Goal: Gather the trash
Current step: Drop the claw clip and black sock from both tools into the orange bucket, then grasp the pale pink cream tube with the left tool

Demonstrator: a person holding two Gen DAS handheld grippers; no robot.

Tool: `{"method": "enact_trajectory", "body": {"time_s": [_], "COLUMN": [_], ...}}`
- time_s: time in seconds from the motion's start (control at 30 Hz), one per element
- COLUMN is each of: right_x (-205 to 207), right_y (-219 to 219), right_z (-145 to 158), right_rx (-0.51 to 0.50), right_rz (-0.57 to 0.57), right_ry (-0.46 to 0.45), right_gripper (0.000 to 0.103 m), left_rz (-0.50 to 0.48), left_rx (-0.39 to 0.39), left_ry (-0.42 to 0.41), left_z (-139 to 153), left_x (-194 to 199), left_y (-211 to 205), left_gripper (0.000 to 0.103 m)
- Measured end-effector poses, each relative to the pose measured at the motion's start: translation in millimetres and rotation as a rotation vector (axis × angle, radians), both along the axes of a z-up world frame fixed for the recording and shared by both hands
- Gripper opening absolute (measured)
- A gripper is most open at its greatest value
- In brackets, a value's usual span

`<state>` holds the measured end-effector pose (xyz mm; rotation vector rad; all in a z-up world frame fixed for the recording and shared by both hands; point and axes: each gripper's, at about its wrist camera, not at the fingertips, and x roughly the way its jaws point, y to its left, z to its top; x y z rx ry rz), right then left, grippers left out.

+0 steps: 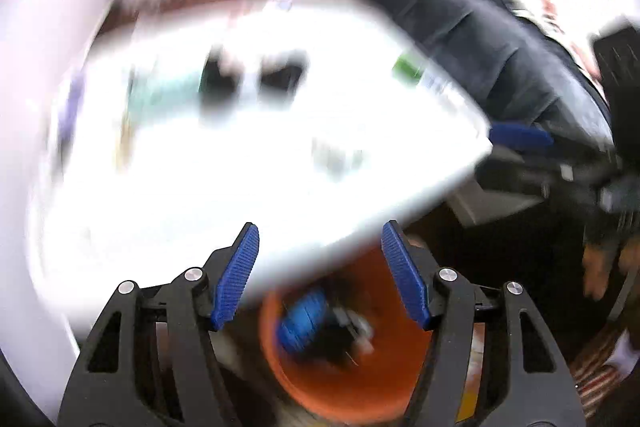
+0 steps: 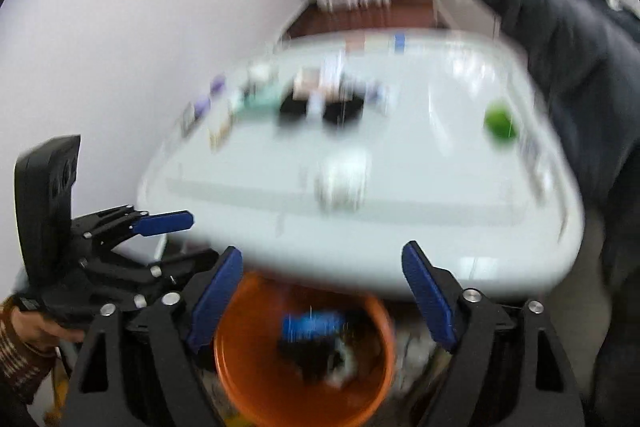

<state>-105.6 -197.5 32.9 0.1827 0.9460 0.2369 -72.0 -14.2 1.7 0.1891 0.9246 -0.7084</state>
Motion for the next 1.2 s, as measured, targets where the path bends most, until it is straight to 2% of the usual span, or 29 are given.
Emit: {"method": "enact_trajectory", "body": {"time_s": [0.07, 0.13, 0.23, 0.27, 0.37, 0.47, 0.57, 0.7, 0.83, 0.87, 0.93, 0.97, 1.0, 1.03, 1.1, 1.2], "right_x": [19, 37, 46, 48, 60, 74, 75, 75, 76, 76, 74, 74, 73, 73, 71, 71], "right_y": [-12, -20, -30, -33, -43, -47, -46, -48, -50, -51, -51, -51, -51, -51, -51, -52], "right_z": [21, 34, 29, 22, -13, -31, -28, -26, -29, -29, -24, -23, -21, -21, -19, -19], "right_rx": [0.024, 0.025, -0.011, -0.021, 0.0, 0.1, 0.068, 0.05, 0.087, 0.093, 0.098, 0.099, 0.099, 0.099, 0.103, 0.105], "right_rz": [-0.024, -0.06, -0.095, -0.104, -0.116, -0.109, -0.106, -0.103, -0.104, -0.104, -0.105, -0.104, -0.103, -0.102, -0.103, -0.104], "right_ry": [-0.056, -0.123, -0.157, -0.15, -0.036, 0.046, 0.036, 0.026, 0.052, 0.054, 0.048, 0.044, 0.039, 0.036, 0.032, 0.029], "right_gripper": [0.084, 0.084, 0.085, 0.085, 0.085, 0.085, 0.085, 0.085, 0.085, 0.085, 0.085, 0.085, 0.085, 0.085, 0.085, 0.085], "left_rz": [-0.044, -0.079, -0.093, -0.104, -0.151, -0.197, -0.24, -0.304, -0.263, -0.236, -0.165, -0.129, -0.106, -0.078, -0.042, -0.052], "left_rx": [0.026, 0.047, 0.03, 0.026, 0.041, 0.069, 0.103, 0.193, 0.24, 0.235, 0.195, 0.169, 0.138, 0.104, 0.118, 0.137], "left_ry": [-0.065, -0.066, -0.067, -0.063, -0.083, -0.1, -0.098, -0.094, -0.022, -0.008, 0.035, 0.056, 0.076, 0.11, 0.104, 0.094], "left_z": [9, 8, 7, 6, -1, -12, -23, -41, -54, -54, -53, -51, -49, -47, -48, -50], "left_x": [29, 62, 102, 116, 144, 164, 177, 187, 196, 197, 199, 199, 199, 198, 191, 180], "left_y": [-9, -21, -27, -31, -39, -50, -61, -77, -79, -77, -69, -63, -59, -54, -52, -56], "left_gripper": [0.063, 0.065, 0.065, 0.065, 0.065, 0.065, 0.065, 0.065, 0.064, 0.06, 0.037, 0.031, 0.017, 0.015, 0.015, 0.015]}}
